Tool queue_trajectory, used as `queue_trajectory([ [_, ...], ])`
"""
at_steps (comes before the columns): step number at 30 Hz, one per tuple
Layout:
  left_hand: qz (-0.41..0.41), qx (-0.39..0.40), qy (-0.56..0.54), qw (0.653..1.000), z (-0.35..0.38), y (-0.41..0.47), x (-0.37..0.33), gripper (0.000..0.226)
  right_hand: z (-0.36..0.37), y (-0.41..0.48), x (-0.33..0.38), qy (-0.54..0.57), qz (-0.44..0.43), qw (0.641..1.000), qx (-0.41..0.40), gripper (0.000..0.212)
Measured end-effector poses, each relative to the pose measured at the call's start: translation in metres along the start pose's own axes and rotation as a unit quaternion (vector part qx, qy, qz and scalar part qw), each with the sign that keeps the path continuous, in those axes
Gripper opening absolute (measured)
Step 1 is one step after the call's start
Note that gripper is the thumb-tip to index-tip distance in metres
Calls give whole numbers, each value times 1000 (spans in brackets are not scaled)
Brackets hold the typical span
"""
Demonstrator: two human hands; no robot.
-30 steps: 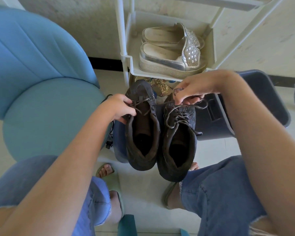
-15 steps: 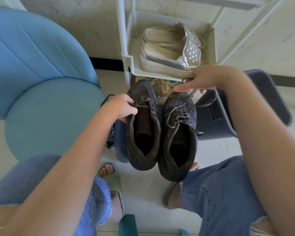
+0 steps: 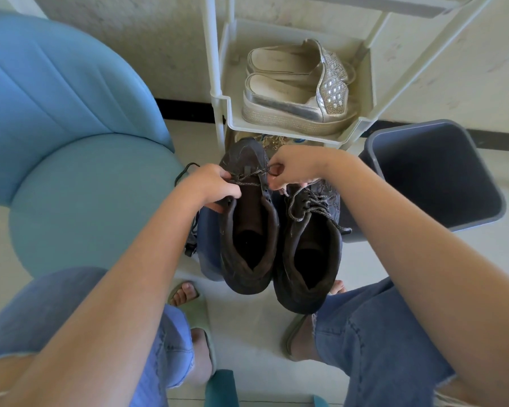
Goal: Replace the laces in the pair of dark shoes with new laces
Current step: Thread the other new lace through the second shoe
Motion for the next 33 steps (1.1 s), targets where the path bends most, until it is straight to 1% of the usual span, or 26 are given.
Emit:
queue_trajectory([
  [1,1,-2,-31,1000,0,1,0,37,-2,-4,0,11,3,1000,10,18],
  [2,-7,-21,-69,997,0,4,0,20,-5,-7,1,31,5,999,17,14],
  [3,-22,-48,-116,992,0,4,-1,5,-7,-11,3,50,6,999,18,15],
  [5,-62,-96,-237,965,3,7,2,19,-14,-19,3,73,10,997,38,24],
  [7,-82,-118,-336,931,6,5,2,21,-18,-30,7,99,17,987,123,32],
  [9,-67,-128,-374,916,6,3,-4,18,-18,-42,15,108,20,971,211,36],
  [10,-50,-126,-382,914,5,2,-9,18,-19,-47,17,98,22,968,229,38],
  [11,-25,-120,-391,912,4,0,-14,20,-21,-51,19,79,24,970,228,41],
  [12,2,-114,-395,912,3,-2,-19,21,-24,-53,20,43,22,978,204,44],
  [13,36,-112,-397,910,2,-4,-24,22,-30,-55,19,-11,20,987,162,49],
  [14,77,-111,-382,914,1,-8,-28,21,-36,-53,16,-68,20,992,104,55],
  [15,120,-110,-354,921,0,-12,-31,21,-40,-51,14,-94,20,995,31,59],
  [16,159,-111,-316,929,0,-16,-34,21,-41,-47,12,-64,22,997,-42,62],
  [17,191,-113,-270,937,1,-18,-37,21,-41,-42,11,15,23,994,-102,63],
  [18,216,-115,-214,946,3,-21,-40,22,-37,-36,10,105,23,985,-137,66],
  [19,238,-115,-150,953,6,-22,-42,22,-32,-30,12,187,25,972,-140,70],
  [20,260,-105,-89,956,11,-24,-44,21,-25,-23,14,260,26,957,-124,73],
  [21,278,-83,-45,956,17,-24,-45,18,-18,-17,17,335,18,937,-103,71],
  [23,298,-29,-22,954,26,-25,-45,13,-10,-11,25,478,-18,875,-74,50],
  [25,306,-13,-10,952,26,-25,-43,11,-12,-10,29,589,-49,803,-75,27],
  [27,294,-30,39,955,20,-22,-38,16,-23,-11,27,643,-63,755,-107,15],
  [29,261,-37,77,962,13,-19,-31,20,-37,-15,20,690,-80,709,-123,12],
  [30,243,-38,89,965,10,-18,-28,21,-43,-19,16,703,-85,694,-130,13],
  [31,226,-43,97,968,7,-17,-25,22,-47,-24,12,704,-83,692,-140,15],
  [33,190,-66,117,973,2,-15,-20,23,-51,-31,5,685,-74,708,-154,21],
])
Point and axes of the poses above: each hand's wrist, its own y-axis towards the middle knuckle, its own z-axis out of the palm, x = y × z, the point moved 2 cm from there along y, towards the middle knuckle, and after that the axes turned 8 degrees about -y, right-handed, at the moved point
